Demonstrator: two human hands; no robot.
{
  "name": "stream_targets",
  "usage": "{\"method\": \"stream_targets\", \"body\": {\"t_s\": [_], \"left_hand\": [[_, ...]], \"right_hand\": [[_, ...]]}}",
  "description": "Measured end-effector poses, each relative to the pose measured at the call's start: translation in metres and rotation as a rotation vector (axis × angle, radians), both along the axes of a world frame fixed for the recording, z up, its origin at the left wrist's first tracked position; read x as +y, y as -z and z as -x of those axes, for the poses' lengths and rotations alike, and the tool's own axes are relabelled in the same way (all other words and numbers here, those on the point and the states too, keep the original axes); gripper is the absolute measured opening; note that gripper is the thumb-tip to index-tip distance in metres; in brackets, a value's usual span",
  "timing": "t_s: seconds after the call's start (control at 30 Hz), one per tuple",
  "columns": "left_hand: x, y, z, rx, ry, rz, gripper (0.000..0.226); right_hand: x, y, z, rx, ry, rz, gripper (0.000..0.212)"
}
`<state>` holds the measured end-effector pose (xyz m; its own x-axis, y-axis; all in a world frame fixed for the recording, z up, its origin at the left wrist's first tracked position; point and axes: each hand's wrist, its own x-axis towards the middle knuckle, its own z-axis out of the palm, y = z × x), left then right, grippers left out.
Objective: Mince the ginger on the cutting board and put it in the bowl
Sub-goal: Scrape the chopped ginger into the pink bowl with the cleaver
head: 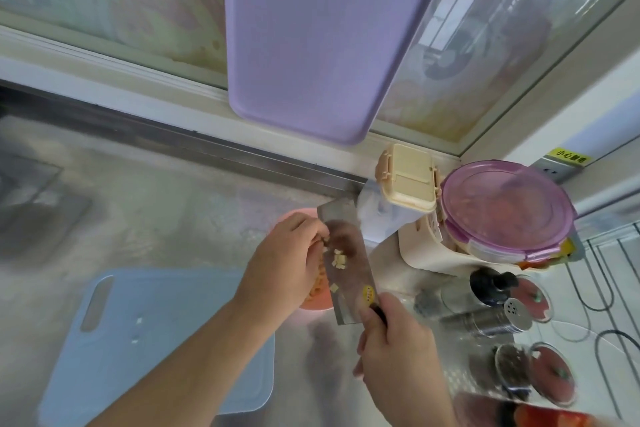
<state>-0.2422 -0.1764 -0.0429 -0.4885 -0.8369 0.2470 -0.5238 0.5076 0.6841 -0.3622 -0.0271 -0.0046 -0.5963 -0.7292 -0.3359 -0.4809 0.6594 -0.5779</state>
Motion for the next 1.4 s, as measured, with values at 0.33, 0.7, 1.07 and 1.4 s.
{"method": "stream_targets", "body": {"t_s": [0.33, 0.7, 1.07, 1.4], "left_hand": [[0.006, -0.007, 0.006, 0.068, 0.171, -0.001, 0.019], [0.022, 0.013, -0.005, -0.049, 0.108, -0.045, 0.004], [0.038, 0.014, -0.001, 0.036, 0.196, -0.010, 0.008], [0.036, 0.009, -0.046, 0.053, 0.011, -0.119, 0.009]], "right_hand": [[-0.009, 0.010, 0.012, -0.007, -0.014, 0.042, 0.031], [-0.014, 0.009, 0.018, -0.019, 0.022, 0.069, 0.024], [-0.017, 0.008, 0.015, -0.003, 0.038, 0.073, 0.024], [-0.018, -0.019, 0.010, -0.114, 0.095, 0.085, 0.030]]}}
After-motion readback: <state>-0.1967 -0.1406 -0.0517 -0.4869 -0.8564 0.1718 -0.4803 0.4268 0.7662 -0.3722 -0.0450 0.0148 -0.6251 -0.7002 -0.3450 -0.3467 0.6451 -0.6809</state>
